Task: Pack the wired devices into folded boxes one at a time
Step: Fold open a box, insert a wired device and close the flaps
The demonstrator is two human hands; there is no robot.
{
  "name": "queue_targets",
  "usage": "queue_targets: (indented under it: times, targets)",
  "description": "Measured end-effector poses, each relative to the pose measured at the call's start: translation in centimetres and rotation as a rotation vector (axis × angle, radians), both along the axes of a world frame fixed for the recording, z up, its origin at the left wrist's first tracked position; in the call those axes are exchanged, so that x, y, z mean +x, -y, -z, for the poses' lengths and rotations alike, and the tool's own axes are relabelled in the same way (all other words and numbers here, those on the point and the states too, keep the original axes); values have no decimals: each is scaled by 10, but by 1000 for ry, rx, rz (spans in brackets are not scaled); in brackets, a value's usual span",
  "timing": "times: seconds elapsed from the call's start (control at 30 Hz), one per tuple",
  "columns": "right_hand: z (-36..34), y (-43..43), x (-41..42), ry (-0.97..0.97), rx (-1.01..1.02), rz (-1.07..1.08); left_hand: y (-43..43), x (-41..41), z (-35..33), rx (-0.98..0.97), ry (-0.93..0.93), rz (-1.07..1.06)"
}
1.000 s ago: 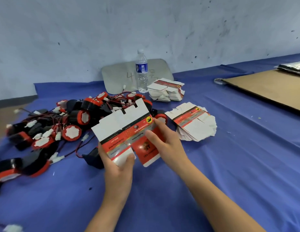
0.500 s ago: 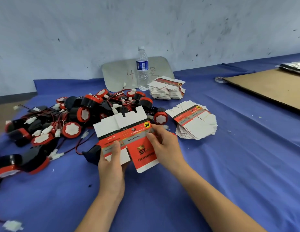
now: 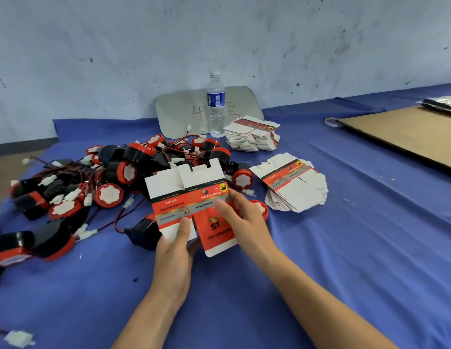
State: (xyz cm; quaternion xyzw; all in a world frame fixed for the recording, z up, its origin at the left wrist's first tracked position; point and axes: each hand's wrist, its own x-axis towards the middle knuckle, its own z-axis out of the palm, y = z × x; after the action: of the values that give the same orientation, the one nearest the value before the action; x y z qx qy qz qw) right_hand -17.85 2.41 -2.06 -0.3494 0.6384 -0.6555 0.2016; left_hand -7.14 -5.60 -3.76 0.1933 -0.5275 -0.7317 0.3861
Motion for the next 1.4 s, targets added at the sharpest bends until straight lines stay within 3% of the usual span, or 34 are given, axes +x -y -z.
queue_targets:
  times: [0.13,0.27,0.5,0.63,0.73,0.87,0.97,1.1,1.27,1.4]
  targets:
    - [1,3,6,73,-64,-74,-5,3,1,-124,82,36]
    - [4,4,19,13,25,-229,-8,6,2,-315,211,22]
    - [-5,-2,13,81,-58,-316,-17,-3,0,-426,162,30]
    - [-5,-3,13,189,-74,-301,-10,-3,7,-544,254,-73]
    - [-4,0,8,280,-138,-146,-10,0,4,-592,347,-143]
    - [-3,1,4,318,-181,29,-10,4,3,-527,189,-305]
    - [-7,-1,-1,215,-175,1,-7,5,1,-425,113,-474]
    - [-7,0,5,50,-105,-143,-5,6,-1,-385,131,-473]
    - [-5,-1,7,62,-96,-218,4,6,2,-293,176,-415]
    - [-6,-1,6,77,-49,-221,12,8,6,-336,229,-500]
